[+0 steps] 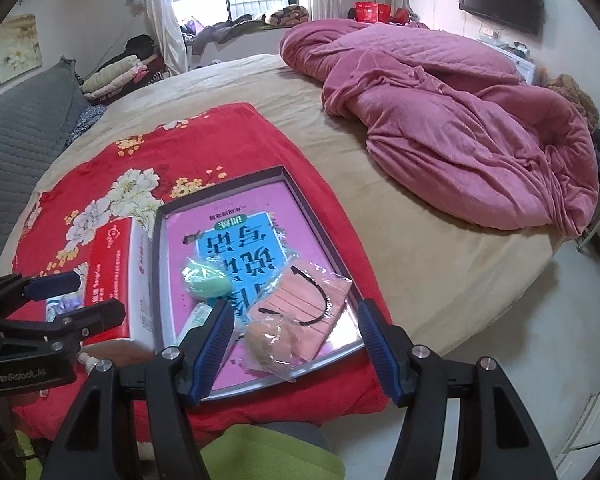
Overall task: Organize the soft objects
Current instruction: 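Lift both open tools away from the tray, then move both open tools toward the pile beside the red tissue box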
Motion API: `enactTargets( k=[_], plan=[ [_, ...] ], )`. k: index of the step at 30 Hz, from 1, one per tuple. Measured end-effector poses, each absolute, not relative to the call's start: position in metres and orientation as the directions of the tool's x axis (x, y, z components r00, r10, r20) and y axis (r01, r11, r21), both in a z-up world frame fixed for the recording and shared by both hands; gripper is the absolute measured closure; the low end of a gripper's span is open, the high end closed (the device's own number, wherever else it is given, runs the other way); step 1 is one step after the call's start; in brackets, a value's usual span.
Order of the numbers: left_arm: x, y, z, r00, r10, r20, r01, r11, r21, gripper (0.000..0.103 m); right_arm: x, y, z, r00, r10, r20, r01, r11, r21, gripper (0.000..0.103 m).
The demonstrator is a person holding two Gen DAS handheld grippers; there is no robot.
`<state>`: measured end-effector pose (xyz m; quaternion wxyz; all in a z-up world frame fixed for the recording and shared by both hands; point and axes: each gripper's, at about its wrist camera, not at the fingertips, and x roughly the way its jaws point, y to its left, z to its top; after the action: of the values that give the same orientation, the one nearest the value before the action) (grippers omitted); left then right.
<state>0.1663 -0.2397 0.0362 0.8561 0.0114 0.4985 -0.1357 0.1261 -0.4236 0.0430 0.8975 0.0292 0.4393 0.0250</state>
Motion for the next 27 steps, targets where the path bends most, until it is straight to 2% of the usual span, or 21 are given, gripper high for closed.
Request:
enactTargets(
  k=[15, 27],
  plan=[
    [0.128, -0.184, 0.068, 0.525, -0.215, -0.823, 0.178, 0.974, -0.141, 0.024, 0.111, -0.390, 0.075, 0.650, 0.099, -0.754, -0.067, 0.995, 0.072, 0.039],
    [0.093, -0.102, 0.086, 0.570, -0.178, -0.802, 0.055, 0.982, -0.179, 0.024, 0.097, -0.346, 0.097, 0.671, 0.156, -0.725, -0.147, 0.986, 0.077, 0.038]
  ],
)
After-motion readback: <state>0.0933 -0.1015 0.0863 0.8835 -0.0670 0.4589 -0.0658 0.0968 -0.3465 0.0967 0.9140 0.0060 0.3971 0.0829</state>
